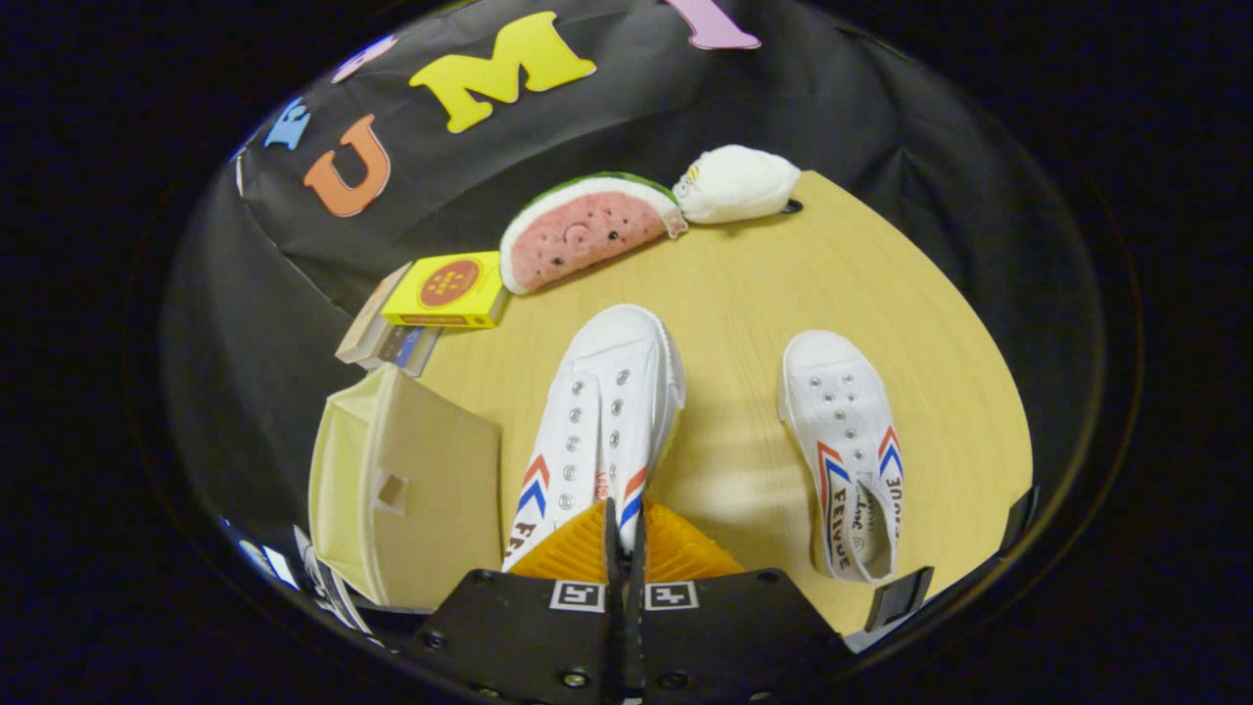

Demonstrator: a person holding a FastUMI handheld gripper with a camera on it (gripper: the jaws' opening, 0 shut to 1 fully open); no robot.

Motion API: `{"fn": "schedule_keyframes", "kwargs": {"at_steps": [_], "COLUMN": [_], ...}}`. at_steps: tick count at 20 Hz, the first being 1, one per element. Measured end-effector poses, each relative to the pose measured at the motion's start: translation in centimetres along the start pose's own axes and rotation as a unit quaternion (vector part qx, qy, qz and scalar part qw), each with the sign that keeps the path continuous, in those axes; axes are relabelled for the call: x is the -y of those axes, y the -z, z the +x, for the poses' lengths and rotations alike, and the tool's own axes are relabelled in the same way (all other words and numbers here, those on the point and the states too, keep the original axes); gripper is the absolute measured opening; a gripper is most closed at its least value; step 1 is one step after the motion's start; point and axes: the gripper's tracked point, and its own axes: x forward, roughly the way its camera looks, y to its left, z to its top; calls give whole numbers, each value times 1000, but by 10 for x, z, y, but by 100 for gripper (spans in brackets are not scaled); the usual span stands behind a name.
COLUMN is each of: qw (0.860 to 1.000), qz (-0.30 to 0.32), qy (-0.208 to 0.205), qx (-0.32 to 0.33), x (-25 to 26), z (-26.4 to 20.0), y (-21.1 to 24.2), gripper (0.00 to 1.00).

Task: Open the storage box then place both shoes into the box .Put the left shoe in first, then the right shoe, with the right side of both shoes facing outward in a uniform manner.

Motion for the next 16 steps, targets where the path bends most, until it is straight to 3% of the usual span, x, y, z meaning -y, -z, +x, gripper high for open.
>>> {"fn": "schedule_keyframes", "kwargs": {"at_steps": [7, 12, 16], "qw": [997, 995, 994], "qz": [-33, -67, -83], "qy": [-50, -67, -61], "qx": [45, 43, 21], "x": [-140, -230, -273], "z": [-53, -41, -10], "y": [-21, 4, 41], "gripper": [0, 0, 0]}}
